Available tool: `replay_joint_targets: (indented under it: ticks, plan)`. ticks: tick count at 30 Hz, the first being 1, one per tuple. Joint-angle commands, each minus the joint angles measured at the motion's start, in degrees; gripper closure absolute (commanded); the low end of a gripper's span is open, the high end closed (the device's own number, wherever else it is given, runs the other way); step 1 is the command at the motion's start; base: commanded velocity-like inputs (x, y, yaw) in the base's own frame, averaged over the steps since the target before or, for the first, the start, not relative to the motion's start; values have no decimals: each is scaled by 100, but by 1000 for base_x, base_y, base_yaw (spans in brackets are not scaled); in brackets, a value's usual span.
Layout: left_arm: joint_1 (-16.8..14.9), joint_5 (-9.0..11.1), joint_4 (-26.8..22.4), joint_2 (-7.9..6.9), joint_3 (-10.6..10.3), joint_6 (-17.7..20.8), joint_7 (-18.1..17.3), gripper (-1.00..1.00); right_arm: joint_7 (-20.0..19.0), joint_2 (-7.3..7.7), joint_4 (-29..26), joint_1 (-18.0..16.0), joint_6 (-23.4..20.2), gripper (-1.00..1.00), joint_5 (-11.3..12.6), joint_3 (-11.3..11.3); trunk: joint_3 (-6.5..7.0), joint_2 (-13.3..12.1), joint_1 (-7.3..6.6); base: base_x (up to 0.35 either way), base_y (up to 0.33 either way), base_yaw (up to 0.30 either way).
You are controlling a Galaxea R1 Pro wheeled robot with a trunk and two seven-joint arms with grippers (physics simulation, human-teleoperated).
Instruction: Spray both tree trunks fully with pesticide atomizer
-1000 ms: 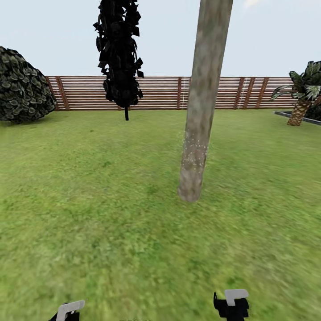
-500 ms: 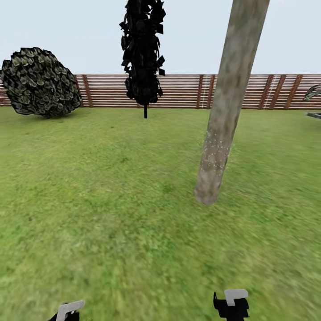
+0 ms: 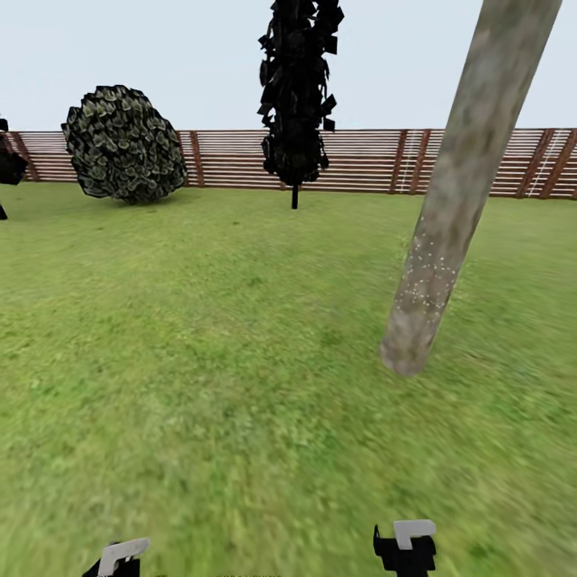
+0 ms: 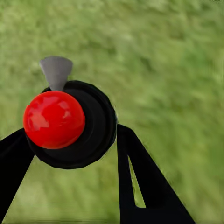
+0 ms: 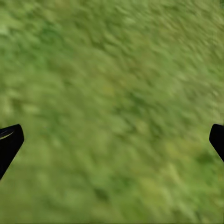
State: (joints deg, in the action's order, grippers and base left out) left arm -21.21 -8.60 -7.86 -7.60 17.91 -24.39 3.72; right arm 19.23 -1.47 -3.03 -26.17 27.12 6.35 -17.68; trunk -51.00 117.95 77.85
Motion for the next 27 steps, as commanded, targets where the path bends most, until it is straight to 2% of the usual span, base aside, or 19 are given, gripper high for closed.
replay_joint_targets:
  ticks: [1,9,27]
  plan:
    - [-6,-58,2,-10,18,-22,32,100,16,-1,4,-3,21,-100,59,-50,-10,2,-1,0,0,272]
    - [0,-36,54,43,20,-22,28,100,34,7,-4,-3,21,-100,68,-43,-47,2,-1,0,0,272]
    - [3,-28,56,55,25,-13,32,100,37,7,37,-3,21,-100,59,-46,-132,2,-1,0,0,272]
